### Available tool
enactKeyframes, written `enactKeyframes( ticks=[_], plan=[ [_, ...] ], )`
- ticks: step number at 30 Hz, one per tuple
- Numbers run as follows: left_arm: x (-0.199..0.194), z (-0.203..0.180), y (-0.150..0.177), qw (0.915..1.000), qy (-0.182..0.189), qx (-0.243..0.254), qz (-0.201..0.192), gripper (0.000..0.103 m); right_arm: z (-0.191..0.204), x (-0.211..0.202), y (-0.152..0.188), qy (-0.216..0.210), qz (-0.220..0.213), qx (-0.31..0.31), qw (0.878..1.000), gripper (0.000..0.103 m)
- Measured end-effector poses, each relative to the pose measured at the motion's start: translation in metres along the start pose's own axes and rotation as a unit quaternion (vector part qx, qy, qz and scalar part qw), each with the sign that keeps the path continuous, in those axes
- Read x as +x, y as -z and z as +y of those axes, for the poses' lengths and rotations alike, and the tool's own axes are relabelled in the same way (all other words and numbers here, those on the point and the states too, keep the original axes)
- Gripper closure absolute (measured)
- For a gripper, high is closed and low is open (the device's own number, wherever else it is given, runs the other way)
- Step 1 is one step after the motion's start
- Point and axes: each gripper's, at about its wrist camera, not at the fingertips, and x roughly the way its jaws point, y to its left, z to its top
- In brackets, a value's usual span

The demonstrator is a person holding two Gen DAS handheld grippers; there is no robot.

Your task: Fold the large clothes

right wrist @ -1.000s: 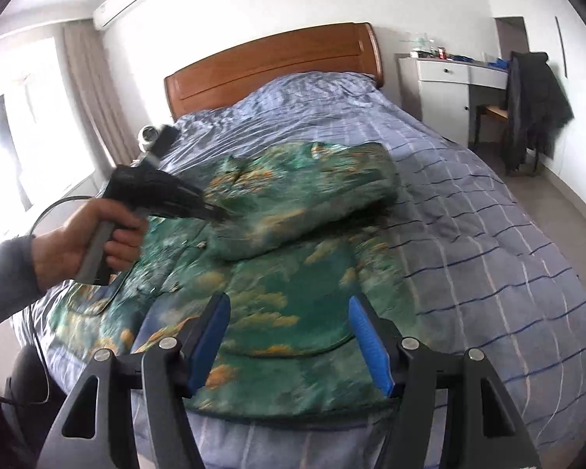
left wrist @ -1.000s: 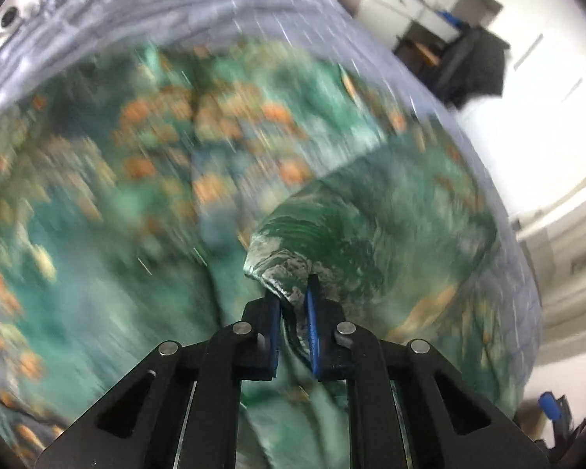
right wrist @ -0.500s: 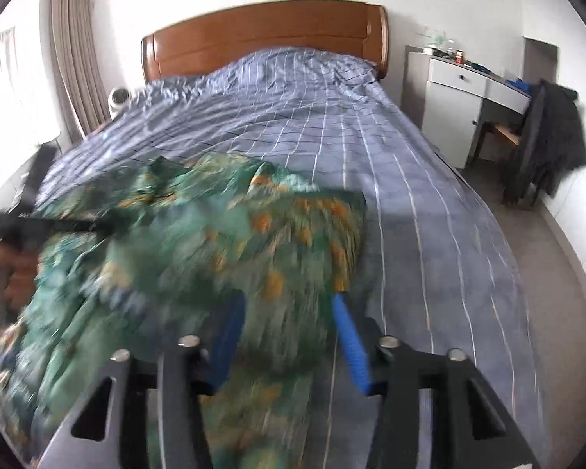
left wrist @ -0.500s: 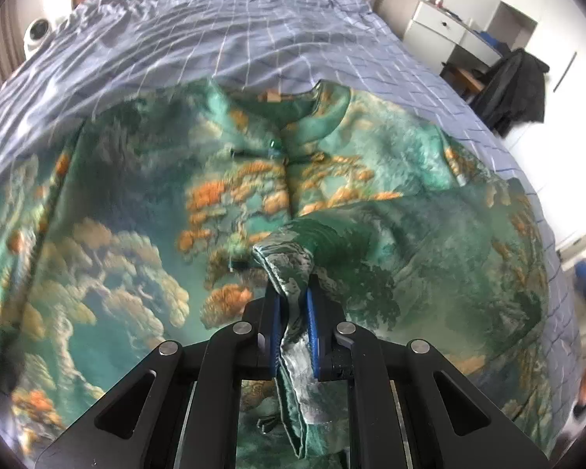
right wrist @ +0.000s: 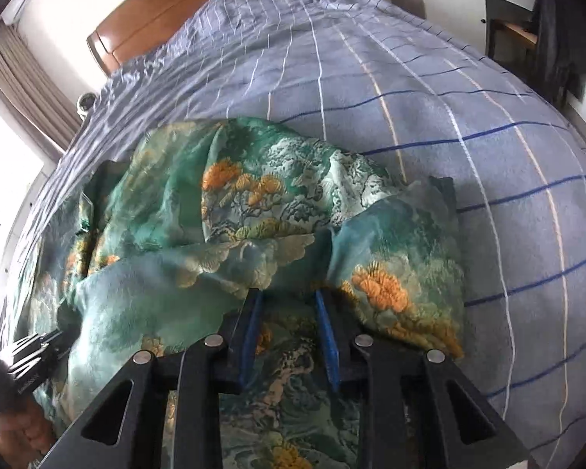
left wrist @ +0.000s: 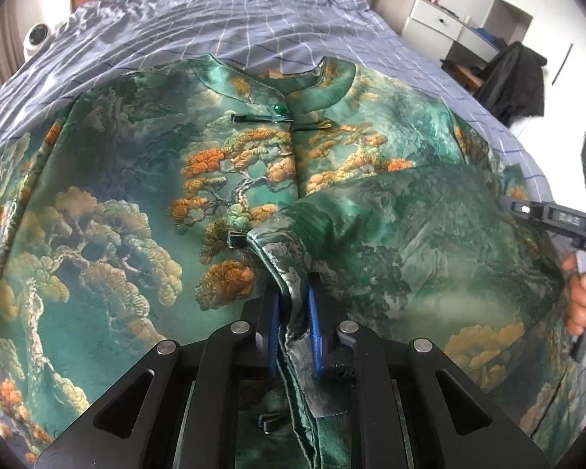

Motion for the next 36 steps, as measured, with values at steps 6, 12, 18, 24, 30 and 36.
enactKeyframes(
  ticks=[6,12,18,24,30,36],
  plan=[
    [-0.001,-0.001,0.004,1.0000,-0.002,-0.001,-0.009,0.091,0.013,-0.051,0.045,-0.013,0.008,-0.047,0.999,0.075],
    [0.002,-0.004,0.009,0.9997,-0.014,0.006,-0.017,0.090,0.017,-0.056,0.081,0.005,0.059,-0.069,0.996,0.075],
    [-0.010,-0.010,0.010,0.9989,-0.041,0.012,-0.019,0.074,0.013,-0.035,0.078,0.018,0.054,-0.033,0.998,0.076],
    [-0.062,-0.013,0.030,0.9974,-0.046,0.009,-0.055,0.019,0.029,-0.077,0.096,0.041,-0.004,-0.046,0.998,0.053],
    [-0.110,-0.013,0.059,0.9940,-0.075,0.029,-0.074,0.015,0.061,-0.132,0.132,0.056,-0.046,-0.081,0.994,0.042],
    [-0.141,0.002,0.083,0.9932,-0.084,0.020,-0.078,0.015,0.102,-0.161,0.168,0.054,-0.059,-0.115,0.990,0.042]
  ],
)
